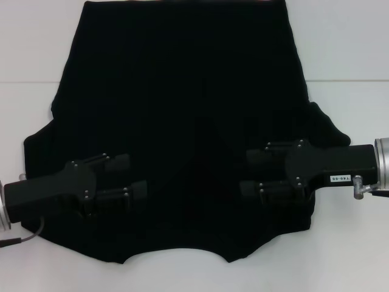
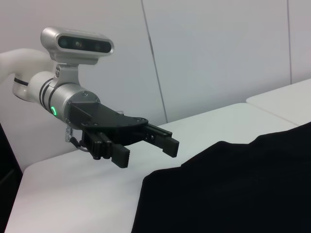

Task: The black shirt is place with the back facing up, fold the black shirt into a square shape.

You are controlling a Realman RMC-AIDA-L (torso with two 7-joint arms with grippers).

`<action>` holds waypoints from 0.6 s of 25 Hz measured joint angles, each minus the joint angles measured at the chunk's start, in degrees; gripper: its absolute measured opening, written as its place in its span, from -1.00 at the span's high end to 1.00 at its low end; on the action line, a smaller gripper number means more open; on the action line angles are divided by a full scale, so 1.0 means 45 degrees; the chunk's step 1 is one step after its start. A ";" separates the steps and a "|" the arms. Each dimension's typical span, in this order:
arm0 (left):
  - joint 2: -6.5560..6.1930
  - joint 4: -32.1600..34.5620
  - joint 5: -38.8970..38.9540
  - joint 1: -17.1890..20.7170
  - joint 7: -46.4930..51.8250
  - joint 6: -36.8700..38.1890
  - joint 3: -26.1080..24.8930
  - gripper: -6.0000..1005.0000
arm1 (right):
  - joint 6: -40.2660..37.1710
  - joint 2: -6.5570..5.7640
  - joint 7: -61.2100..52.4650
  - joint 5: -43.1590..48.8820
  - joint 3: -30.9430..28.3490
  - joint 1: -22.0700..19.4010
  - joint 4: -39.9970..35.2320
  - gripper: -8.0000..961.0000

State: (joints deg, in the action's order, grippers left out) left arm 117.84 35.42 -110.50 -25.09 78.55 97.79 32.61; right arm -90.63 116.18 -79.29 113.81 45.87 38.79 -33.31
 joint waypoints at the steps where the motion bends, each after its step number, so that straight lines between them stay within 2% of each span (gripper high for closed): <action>1: 0.0009 0.0000 0.0010 0.0001 -0.0005 0.0000 0.0000 -0.74 | -0.0012 -0.0001 -0.0001 -0.0002 0.0000 0.0002 0.0001 -0.64; 15: 0.0043 -0.0020 0.0074 0.0009 0.0061 -0.0060 -0.0011 -0.74 | 0.0020 0.0046 -0.0002 -0.0004 0.0000 0.0031 0.0000 -0.64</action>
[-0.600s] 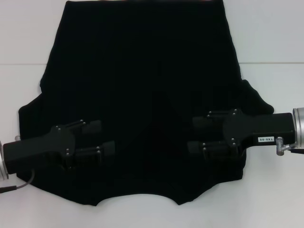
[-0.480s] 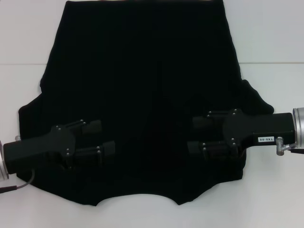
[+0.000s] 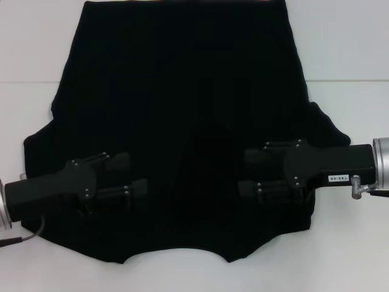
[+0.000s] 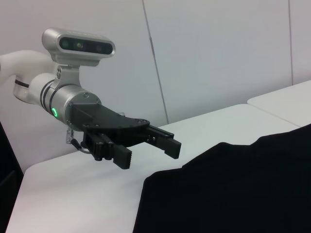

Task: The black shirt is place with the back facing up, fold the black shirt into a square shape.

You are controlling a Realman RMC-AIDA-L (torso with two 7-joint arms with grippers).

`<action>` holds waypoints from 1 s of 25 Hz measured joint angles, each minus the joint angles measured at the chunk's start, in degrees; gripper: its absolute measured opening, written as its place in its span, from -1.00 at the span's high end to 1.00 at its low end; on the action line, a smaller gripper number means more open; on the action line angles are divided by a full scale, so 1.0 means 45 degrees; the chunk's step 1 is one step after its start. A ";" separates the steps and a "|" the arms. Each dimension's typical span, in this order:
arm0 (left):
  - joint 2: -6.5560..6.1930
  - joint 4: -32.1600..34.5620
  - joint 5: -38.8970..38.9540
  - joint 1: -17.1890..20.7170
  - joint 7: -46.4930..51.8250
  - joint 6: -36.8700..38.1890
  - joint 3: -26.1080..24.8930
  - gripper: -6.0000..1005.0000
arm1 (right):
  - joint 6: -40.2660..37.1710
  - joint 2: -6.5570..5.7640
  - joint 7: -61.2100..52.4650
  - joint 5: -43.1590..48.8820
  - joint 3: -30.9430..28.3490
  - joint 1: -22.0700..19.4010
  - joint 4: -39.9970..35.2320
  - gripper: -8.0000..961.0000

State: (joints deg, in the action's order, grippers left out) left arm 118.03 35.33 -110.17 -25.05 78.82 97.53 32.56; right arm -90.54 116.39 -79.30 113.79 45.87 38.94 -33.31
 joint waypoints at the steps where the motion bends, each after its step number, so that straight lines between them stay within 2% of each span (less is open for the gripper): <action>1: 0.0002 -0.0001 0.0010 -0.0004 0.0023 -0.0047 -0.0026 -0.74 | 0.0000 0.0005 -0.0002 0.0000 0.0001 0.0000 0.0000 -0.64; 7: 0.0001 0.0084 0.0050 -0.0122 0.1805 -0.1251 -0.0562 -0.74 | -0.0111 0.0026 -0.0006 -0.0207 0.0003 0.0001 0.0005 -0.64; 15: -0.0310 0.0507 -0.0207 -0.0280 0.5462 -0.2977 -0.1031 -0.74 | -0.0272 0.0192 -0.0041 -0.0226 0.0114 0.0088 0.0030 -0.64; 17: -0.0357 0.0743 -0.0436 -0.0276 0.6262 -0.3530 -0.1132 -0.74 | -0.0273 0.0202 -0.0062 -0.0245 0.0107 0.0096 0.0062 -0.64; 20: -0.0580 0.1183 -0.1502 -0.0301 0.7956 -0.4908 -0.1184 -0.74 | -0.0258 0.0204 -0.0070 -0.0263 0.0050 0.0094 0.0086 -0.64; 25: -0.0613 0.1639 -0.2399 -0.0380 0.9067 -0.5917 -0.1196 -0.74 | -0.0275 0.0227 -0.0073 -0.0293 0.0022 0.0027 0.0060 -0.64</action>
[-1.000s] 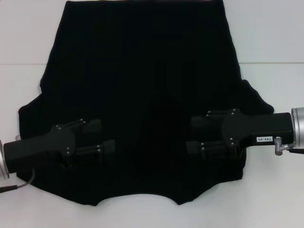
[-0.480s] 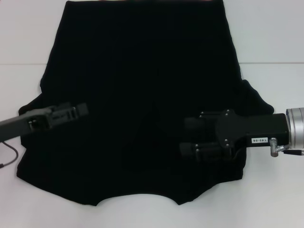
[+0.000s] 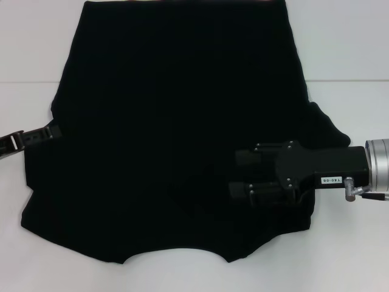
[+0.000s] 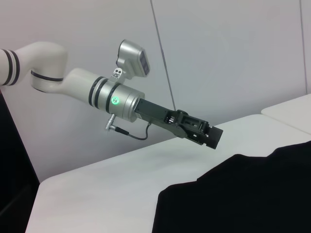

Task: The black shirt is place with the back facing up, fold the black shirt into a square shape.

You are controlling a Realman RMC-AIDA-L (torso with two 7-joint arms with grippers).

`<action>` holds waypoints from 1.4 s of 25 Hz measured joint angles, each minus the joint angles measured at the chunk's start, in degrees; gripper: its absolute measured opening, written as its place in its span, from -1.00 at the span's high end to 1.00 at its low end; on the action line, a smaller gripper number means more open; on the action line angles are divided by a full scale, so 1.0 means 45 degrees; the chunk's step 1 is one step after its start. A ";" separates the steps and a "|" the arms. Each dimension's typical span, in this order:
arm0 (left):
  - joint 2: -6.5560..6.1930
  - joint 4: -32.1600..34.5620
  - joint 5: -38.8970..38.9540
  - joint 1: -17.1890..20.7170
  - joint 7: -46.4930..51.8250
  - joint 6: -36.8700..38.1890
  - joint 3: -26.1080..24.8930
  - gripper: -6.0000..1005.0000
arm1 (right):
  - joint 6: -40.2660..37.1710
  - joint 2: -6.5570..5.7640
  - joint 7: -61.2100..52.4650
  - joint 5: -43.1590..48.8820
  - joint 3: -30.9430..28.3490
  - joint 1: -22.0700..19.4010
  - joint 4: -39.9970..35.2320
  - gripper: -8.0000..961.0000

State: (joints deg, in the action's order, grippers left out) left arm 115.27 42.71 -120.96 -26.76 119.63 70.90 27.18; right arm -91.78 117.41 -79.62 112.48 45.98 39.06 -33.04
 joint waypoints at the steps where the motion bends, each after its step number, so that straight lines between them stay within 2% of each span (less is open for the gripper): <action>1: -0.0001 0.0062 -0.0113 -0.0027 0.0079 -0.0109 0.0010 -0.74 | -0.0004 0.0010 -0.0003 -0.0010 -0.0005 -0.0002 -0.0013 -0.64; 5: -0.0014 0.0312 -0.0434 -0.0155 0.0340 -0.0248 0.0138 -0.74 | -0.0011 0.0034 -0.0128 -0.0016 0.0004 0.0055 -0.0035 -0.64; 9: -0.0028 0.0646 -0.1489 -0.0371 0.1465 -0.0589 0.0168 -0.74 | -0.0015 0.0061 -0.0267 -0.0016 0.0026 0.0090 -0.0051 -0.64; 10: -0.0054 0.0859 -0.2525 -0.0641 0.2404 -0.0811 0.0181 -0.74 | -0.0016 0.0063 -0.0276 -0.0017 0.0016 0.0092 -0.0052 -0.64; 21: -0.0037 0.0899 -0.5218 -0.1695 0.3701 -0.1525 0.0332 -0.74 | 0.0055 0.0058 -0.0293 -0.0016 -0.0024 0.0097 -0.0062 -0.64; 35: -0.0140 -0.0287 -0.5655 -0.1884 0.3736 -0.2757 0.0346 -0.74 | 0.0084 0.0084 -0.0294 -0.0015 -0.0101 0.0111 0.0004 -0.64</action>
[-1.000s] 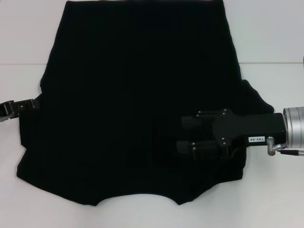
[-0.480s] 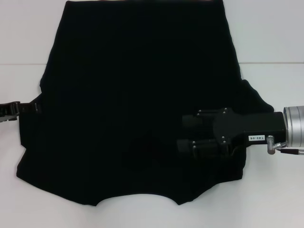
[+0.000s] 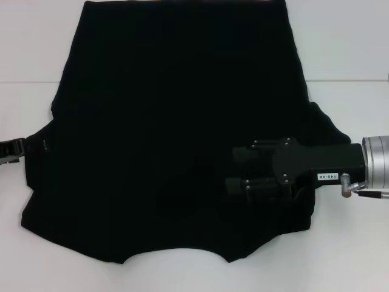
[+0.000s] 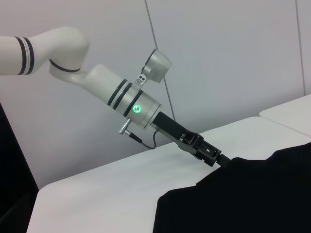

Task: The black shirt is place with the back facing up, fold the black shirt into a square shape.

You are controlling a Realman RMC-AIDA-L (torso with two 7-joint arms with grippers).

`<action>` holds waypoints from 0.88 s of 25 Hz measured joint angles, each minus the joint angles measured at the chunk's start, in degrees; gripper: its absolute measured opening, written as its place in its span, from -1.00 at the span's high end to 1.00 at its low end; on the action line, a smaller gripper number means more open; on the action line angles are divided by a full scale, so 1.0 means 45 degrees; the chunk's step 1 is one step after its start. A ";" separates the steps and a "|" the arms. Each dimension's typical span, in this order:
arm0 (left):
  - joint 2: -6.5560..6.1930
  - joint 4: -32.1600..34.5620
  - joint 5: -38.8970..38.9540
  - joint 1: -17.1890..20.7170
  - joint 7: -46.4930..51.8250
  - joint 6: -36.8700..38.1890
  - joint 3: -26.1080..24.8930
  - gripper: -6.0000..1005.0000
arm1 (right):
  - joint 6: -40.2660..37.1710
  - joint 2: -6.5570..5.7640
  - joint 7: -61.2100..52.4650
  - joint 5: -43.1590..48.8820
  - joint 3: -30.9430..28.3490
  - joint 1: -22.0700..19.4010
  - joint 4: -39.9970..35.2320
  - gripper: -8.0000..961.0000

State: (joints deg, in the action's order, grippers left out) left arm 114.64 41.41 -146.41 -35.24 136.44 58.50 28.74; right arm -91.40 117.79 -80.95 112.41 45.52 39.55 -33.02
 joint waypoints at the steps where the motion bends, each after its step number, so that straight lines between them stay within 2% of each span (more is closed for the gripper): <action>1: 0.0019 -0.0006 -0.0007 0.0012 0.0001 -0.0032 0.0000 -0.74 | 0.0000 0.0005 0.0000 0.0000 0.0001 0.0000 0.0001 -0.64; 16: 0.0090 -0.0181 -0.0136 -0.0008 -0.0022 -0.0170 0.0001 -0.74 | -0.0002 0.0013 0.0001 0.0001 0.0001 -0.0001 -0.0047 -0.64; 22: 0.0092 -0.0181 -0.0141 -0.0019 -0.0062 -0.0195 0.0000 -0.43 | -0.0002 0.0024 0.0000 0.0001 0.0002 0.0000 -0.0048 -0.64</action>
State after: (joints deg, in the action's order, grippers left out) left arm 115.05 40.60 -147.04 -35.32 136.16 57.62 28.74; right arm -91.41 117.89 -80.95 112.41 45.53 39.55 -33.24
